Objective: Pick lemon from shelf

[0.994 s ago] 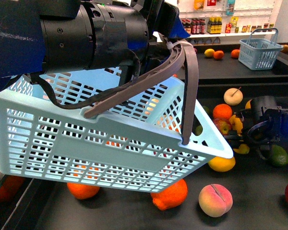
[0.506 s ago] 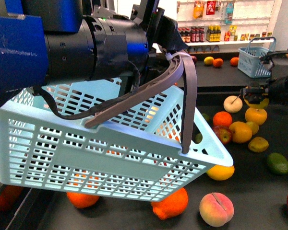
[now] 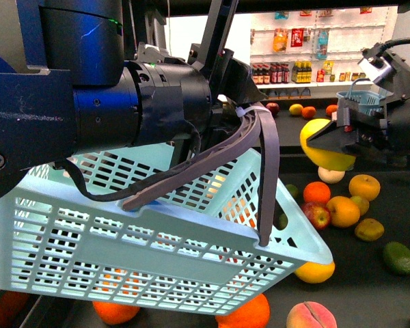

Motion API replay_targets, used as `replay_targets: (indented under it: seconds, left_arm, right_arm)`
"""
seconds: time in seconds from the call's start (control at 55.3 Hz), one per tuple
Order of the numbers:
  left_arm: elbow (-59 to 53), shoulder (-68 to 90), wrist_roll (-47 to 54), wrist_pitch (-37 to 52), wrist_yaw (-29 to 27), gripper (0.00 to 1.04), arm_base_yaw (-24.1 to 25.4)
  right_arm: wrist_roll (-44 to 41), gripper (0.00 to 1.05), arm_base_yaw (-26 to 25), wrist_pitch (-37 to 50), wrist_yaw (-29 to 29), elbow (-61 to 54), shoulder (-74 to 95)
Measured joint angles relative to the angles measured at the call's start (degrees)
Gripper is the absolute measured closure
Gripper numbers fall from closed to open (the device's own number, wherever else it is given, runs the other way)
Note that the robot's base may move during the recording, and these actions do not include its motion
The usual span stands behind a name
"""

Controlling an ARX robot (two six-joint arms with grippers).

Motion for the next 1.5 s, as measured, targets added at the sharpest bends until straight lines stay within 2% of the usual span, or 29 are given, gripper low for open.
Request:
replay_targets:
  seconds: [0.217,0.524,0.814,0.868,0.994,1.284,1.501]
  left_arm:
    - [0.0,0.0,0.0,0.0,0.0,0.93,0.0]
    - [0.0,0.0,0.0,0.0,0.0,0.93,0.0]
    - [0.0,0.0,0.0,0.0,0.1,0.93,0.0]
    - [0.0,0.0,0.0,0.0,0.0,0.93,0.0]
    - [0.0,0.0,0.0,0.0,0.0,0.93,0.0]
    - [0.0,0.0,0.0,0.0,0.2,0.93,0.0]
    - [0.0,0.0,0.0,0.0,0.0,0.93,0.0]
  right_arm:
    - [2.5,0.51,5.0,2.3,-0.2,-3.0,0.3]
    - [4.6,0.51,8.8,4.0,0.2,-3.3,4.1]
    - [5.3,0.07,9.3,6.3,0.5,-3.8,4.6]
    - [5.5,0.06,9.0,6.5,0.2,-3.8,4.6]
    - [6.3,0.07,6.4,6.6,-0.7,-3.8,3.1]
    - [6.2,0.07,-5.4,5.7,-2.3,0.2,-1.6]
    - [2.1,0.07,-11.6,2.3,3.8,6.4,7.2]
